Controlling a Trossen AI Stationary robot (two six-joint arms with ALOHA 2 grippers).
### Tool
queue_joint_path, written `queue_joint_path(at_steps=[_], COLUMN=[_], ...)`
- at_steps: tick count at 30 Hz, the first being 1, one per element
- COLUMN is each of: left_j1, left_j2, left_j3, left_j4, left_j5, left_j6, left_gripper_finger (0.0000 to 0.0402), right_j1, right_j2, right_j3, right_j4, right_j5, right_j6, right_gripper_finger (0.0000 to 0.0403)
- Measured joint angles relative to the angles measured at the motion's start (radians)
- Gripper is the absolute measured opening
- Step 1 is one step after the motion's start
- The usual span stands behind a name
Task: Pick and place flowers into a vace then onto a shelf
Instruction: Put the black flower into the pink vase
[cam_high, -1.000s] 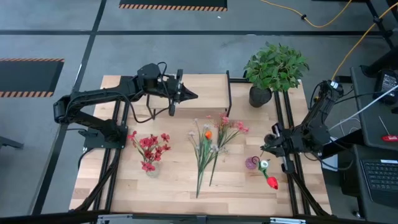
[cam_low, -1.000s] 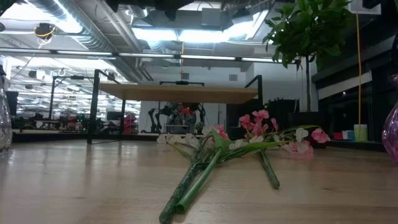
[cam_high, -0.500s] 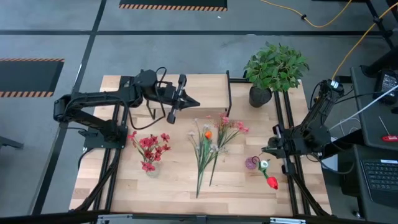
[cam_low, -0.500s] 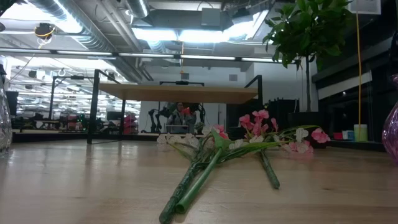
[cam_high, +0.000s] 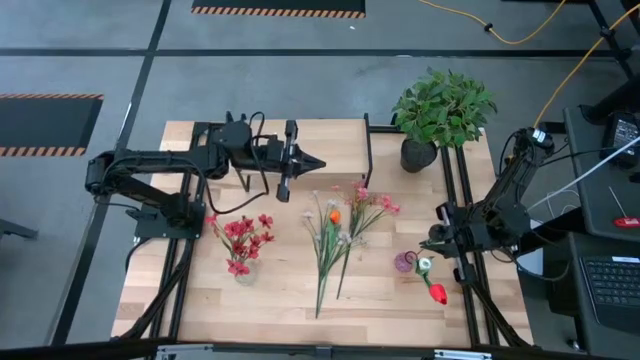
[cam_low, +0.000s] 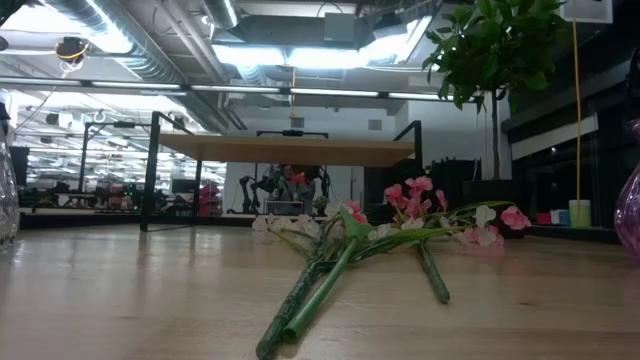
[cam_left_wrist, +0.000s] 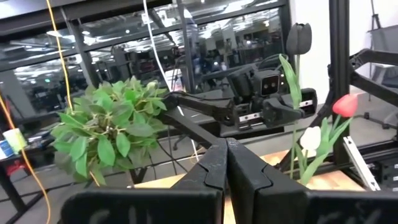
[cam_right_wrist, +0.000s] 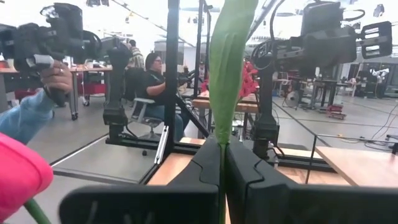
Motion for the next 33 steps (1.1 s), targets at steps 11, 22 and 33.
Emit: queue_joint_path(at_steps=[11, 22, 33], left_j1=[-0.013, -0.013, -0.013], left_j2=[0.000, 0.000, 0.000], left_j3=[0.000, 0.000, 0.000], left_j4=[0.000, -0.008, -0.008], left_j5=[-0.004, -0.044, -0.044], left_j6=[0.000, -0.001, -0.010], left_gripper_finger=[0.0005, 0.0006, 0.0006], right_j1=[-0.004, -0.004, -0.004], right_j2=[0.069, 0.093, 0.090], right_j3=[0.000, -0.049, -0.211], right_j4=[0.074, 0.161, 0.494], right_j5=[0.001, 0.050, 0.033], right_j6=[-0.023, -0.035, -0.131], right_gripper_finger=[0.0000, 0.0000, 0.0000])
